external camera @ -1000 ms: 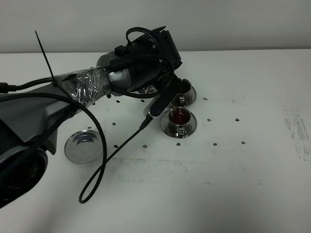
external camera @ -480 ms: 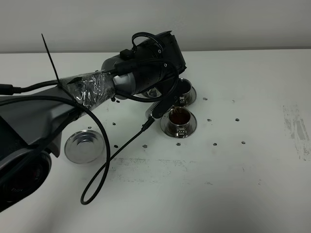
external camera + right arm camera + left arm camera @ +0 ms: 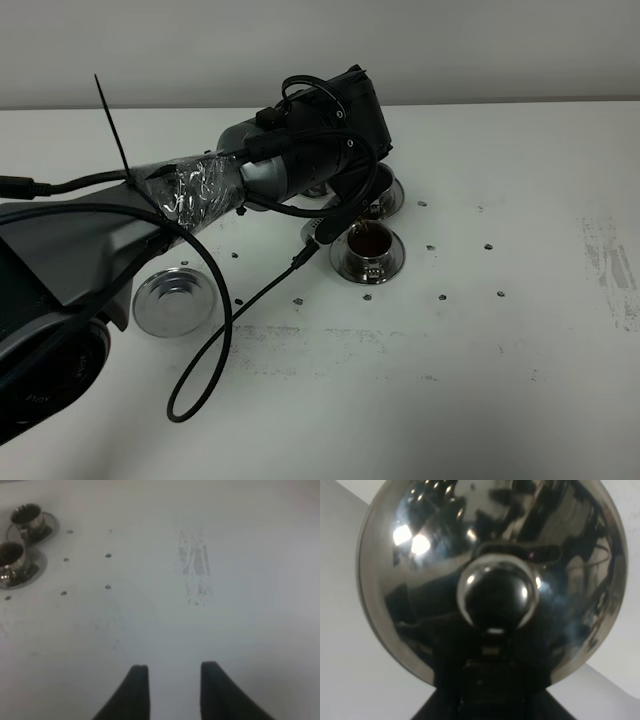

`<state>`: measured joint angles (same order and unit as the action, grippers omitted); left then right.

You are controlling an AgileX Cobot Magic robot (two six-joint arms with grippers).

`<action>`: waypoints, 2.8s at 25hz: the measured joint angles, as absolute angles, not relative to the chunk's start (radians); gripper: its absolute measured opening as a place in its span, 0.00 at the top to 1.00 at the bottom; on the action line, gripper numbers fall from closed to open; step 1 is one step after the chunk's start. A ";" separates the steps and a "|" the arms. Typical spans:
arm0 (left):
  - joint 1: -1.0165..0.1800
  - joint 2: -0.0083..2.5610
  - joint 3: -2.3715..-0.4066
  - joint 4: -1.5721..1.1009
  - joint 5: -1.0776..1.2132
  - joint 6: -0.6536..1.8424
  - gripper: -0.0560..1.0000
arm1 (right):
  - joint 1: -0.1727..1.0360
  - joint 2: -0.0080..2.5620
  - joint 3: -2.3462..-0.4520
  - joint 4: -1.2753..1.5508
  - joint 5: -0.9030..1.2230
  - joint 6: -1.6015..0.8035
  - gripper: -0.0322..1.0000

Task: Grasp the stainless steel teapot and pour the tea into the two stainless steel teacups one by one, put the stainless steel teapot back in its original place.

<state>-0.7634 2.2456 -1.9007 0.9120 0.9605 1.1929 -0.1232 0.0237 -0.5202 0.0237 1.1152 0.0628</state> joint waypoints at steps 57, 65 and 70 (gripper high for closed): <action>-0.769 1.924 -1.604 0.000 0.897 0.804 0.75 | -0.123 0.024 -0.520 0.024 1.115 0.063 0.70; -0.769 1.924 -1.411 -0.044 0.687 0.714 0.75 | -0.123 0.024 -0.520 0.024 1.115 0.063 0.70; -0.762 1.926 -1.361 -0.048 0.630 0.642 0.75 | -0.123 0.024 -0.520 0.024 1.115 0.063 0.70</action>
<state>-0.7615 1.9261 -1.3607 -0.0477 0.6302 0.6421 -0.1232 0.0237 -0.5202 0.0237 1.1152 0.0630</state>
